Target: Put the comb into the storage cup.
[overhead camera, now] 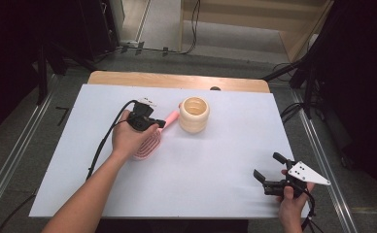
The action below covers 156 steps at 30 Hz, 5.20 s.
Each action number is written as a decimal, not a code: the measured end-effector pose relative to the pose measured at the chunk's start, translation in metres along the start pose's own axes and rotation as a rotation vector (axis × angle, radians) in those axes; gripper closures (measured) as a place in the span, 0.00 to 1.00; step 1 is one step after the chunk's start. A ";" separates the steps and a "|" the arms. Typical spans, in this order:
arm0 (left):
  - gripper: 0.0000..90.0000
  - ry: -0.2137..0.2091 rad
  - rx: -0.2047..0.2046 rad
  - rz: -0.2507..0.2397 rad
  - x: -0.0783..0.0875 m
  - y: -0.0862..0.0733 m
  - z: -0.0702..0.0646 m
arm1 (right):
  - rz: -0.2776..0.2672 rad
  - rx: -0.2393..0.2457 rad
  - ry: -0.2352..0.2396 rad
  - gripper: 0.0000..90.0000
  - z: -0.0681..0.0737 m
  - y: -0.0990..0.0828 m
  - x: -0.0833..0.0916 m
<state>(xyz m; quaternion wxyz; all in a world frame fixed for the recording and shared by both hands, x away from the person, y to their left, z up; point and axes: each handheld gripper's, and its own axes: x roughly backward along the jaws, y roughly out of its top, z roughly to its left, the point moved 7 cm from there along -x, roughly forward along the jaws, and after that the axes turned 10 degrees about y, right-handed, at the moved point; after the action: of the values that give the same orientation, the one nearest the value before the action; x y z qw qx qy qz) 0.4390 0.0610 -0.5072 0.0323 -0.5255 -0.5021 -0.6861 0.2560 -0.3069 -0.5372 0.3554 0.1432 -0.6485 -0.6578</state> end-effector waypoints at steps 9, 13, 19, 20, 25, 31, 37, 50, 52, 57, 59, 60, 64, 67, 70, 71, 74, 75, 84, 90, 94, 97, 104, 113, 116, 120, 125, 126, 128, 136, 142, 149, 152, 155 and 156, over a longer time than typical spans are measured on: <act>1.00 0.037 -0.043 0.053 -0.024 0.009 -0.005 | 0.003 -0.003 -0.002 0.00 0.000 0.000 0.000; 1.00 0.038 -0.040 0.075 -0.035 0.012 -0.005 | 0.000 -0.006 -0.001 0.00 -0.001 0.000 0.000; 1.00 0.039 -0.018 0.096 -0.048 0.012 -0.001 | -0.001 -0.011 -0.005 0.00 -0.001 0.000 0.000; 1.00 0.032 -0.018 0.100 -0.049 0.012 -0.001 | -0.001 -0.011 -0.005 0.00 -0.001 0.000 0.000; 1.00 0.040 -0.026 0.111 -0.053 0.011 -0.002 | 0.003 -0.009 -0.008 0.00 -0.002 0.000 0.000; 1.00 0.050 0.010 0.116 -0.053 0.012 0.007 | 0.005 -0.011 -0.010 0.00 -0.002 -0.001 -0.001; 1.00 0.074 0.045 0.119 -0.049 0.010 0.024 | 0.010 -0.010 -0.014 0.00 -0.002 -0.001 -0.002; 1.00 0.118 0.130 0.102 -0.036 0.000 0.063 | 0.014 -0.013 -0.021 0.00 -0.003 -0.001 -0.002; 1.00 0.123 0.147 0.097 -0.033 -0.004 0.069 | 0.014 -0.012 -0.020 0.00 -0.003 -0.001 -0.002; 1.00 0.150 0.173 0.094 -0.022 -0.014 0.085 | 0.013 -0.012 -0.020 0.00 -0.003 -0.001 -0.002; 1.00 0.156 0.180 0.093 -0.017 -0.019 0.090 | 0.011 -0.012 -0.021 0.00 -0.003 -0.001 -0.002; 1.00 0.161 0.180 0.094 -0.014 -0.021 0.093 | 0.013 -0.012 -0.021 0.00 -0.003 -0.001 -0.002; 1.00 0.177 0.199 0.090 -0.003 -0.032 0.104 | 0.015 -0.012 -0.023 0.00 -0.003 -0.001 -0.002; 1.00 0.184 0.212 0.081 0.006 -0.041 0.110 | 0.016 -0.012 -0.026 0.00 -0.003 -0.001 -0.002; 1.00 0.198 0.206 0.080 0.015 -0.051 0.114 | 0.017 -0.011 -0.026 0.00 -0.003 -0.001 -0.002; 1.00 0.198 0.211 0.078 0.018 -0.054 0.115 | 0.017 -0.011 -0.027 0.00 -0.003 -0.001 -0.002; 1.00 0.195 0.216 0.070 0.028 -0.065 0.116 | 0.020 -0.008 -0.028 0.00 -0.003 -0.001 -0.002; 1.00 0.196 0.216 0.068 0.031 -0.068 0.116 | 0.020 -0.010 -0.029 0.00 -0.003 -0.001 -0.002; 1.00 0.185 0.216 0.053 0.054 -0.097 0.107 | 0.024 -0.010 -0.032 0.00 -0.003 -0.002 -0.002; 1.00 0.182 0.219 0.049 0.065 -0.112 0.100 | 0.026 -0.012 -0.034 0.00 -0.003 -0.002 -0.002; 1.00 0.177 0.220 0.046 0.072 -0.121 0.092 | 0.025 -0.006 -0.035 0.00 -0.003 -0.002 -0.002; 1.00 0.165 0.223 0.045 0.077 -0.127 0.085 | 0.025 -0.007 -0.036 0.00 -0.003 -0.002 -0.002; 1.00 0.166 0.242 0.005 0.089 -0.140 0.071 | 0.026 -0.006 -0.036 0.00 -0.003 -0.002 -0.002; 1.00 0.143 0.225 -0.070 0.120 -0.143 0.056 | 0.027 -0.010 -0.037 0.00 -0.003 -0.002 -0.002; 1.00 0.127 0.195 -0.063 0.123 -0.150 0.044 | 0.028 -0.010 -0.041 0.00 -0.003 -0.002 -0.002; 1.00 0.077 0.159 -0.055 0.127 -0.158 0.022 | 0.032 -0.012 -0.038 0.00 -0.002 -0.002 -0.003; 1.00 0.015 0.100 -0.017 0.116 -0.161 -0.009 | 0.035 -0.009 -0.041 0.00 -0.002 -0.002 -0.003; 1.00 0.006 0.090 -0.013 0.113 -0.160 -0.013 | 0.036 -0.009 -0.041 0.00 -0.002 -0.002 -0.003; 1.00 -0.006 0.075 -0.004 0.105 -0.156 -0.021 | 0.035 -0.005 -0.040 0.00 -0.002 -0.002 -0.003; 1.00 -0.007 0.021 0.042 0.073 -0.141 -0.036 | 0.033 -0.010 -0.041 0.00 -0.003 -0.002 -0.003; 1.00 0.010 0.010 0.056 0.057 -0.134 -0.034 | 0.032 -0.009 -0.038 0.00 -0.003 -0.002 -0.003; 1.00 0.041 0.027 0.047 0.043 -0.117 -0.020 | 0.031 -0.010 -0.038 0.00 -0.003 -0.002 -0.003; 1.00 0.050 0.035 0.042 0.037 -0.110 -0.014 | 0.032 -0.011 -0.040 0.00 -0.003 -0.002 -0.003; 1.00 0.067 0.042 0.036 0.032 -0.103 -0.007 | 0.031 -0.009 -0.041 0.00 -0.003 -0.002 -0.003; 1.00 0.069 0.049 0.033 0.030 -0.101 -0.005 | 0.031 -0.010 -0.041 0.00 -0.003 -0.002 -0.003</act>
<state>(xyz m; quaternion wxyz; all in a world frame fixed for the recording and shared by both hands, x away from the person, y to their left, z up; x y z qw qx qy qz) 0.3644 0.1223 -0.5504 0.0738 -0.5086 -0.5085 -0.6909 0.2594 -0.3079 -0.5402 0.3528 0.1180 -0.6546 -0.6581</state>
